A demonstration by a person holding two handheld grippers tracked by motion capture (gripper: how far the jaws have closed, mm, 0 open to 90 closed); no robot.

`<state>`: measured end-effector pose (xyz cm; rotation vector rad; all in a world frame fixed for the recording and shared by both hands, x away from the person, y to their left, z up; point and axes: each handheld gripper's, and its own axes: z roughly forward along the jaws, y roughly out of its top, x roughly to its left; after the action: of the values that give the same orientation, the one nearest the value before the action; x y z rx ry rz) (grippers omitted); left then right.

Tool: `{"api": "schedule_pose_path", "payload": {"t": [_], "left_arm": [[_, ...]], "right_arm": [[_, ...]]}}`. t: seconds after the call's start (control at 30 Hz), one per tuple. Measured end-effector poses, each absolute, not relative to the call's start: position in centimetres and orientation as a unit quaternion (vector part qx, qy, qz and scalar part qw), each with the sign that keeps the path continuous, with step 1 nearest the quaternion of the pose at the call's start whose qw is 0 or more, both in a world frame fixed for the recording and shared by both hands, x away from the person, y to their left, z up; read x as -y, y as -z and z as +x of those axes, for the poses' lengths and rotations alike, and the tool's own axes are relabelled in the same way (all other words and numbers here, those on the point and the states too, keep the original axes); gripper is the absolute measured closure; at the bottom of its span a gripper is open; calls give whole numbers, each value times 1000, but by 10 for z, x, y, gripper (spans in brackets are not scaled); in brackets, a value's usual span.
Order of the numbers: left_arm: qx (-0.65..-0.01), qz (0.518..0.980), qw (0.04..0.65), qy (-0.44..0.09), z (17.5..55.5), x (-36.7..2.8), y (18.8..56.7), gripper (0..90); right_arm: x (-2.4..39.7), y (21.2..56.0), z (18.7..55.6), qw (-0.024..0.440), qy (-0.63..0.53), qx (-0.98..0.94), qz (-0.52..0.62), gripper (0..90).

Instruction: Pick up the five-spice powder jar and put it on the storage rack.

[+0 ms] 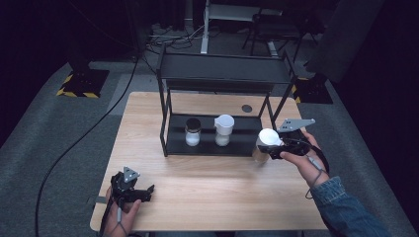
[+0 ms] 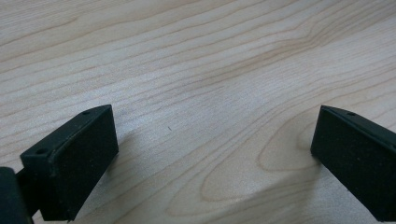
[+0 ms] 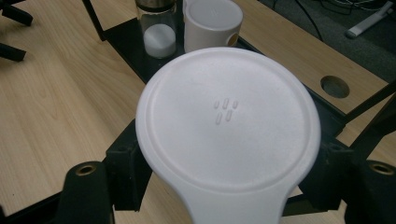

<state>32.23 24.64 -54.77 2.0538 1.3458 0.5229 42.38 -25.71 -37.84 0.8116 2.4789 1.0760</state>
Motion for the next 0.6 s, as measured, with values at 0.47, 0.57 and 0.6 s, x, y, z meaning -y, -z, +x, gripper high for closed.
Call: {"api": "schedule_pose_path", "payload": {"t": [0.47, 0.57, 0.6], "left_arm": [[-510, 778, 310, -198, 322, -246, 548, 2], [-510, 778, 310, -198, 322, -246, 548, 2], [-510, 778, 310, -198, 322, -246, 548, 2]], "right_arm": [[250, 380, 446, 163, -375, -868, 283, 303], [248, 379, 450, 164, -375, -868, 282, 303], [247, 379, 451, 164, -375, -868, 282, 303]]}}
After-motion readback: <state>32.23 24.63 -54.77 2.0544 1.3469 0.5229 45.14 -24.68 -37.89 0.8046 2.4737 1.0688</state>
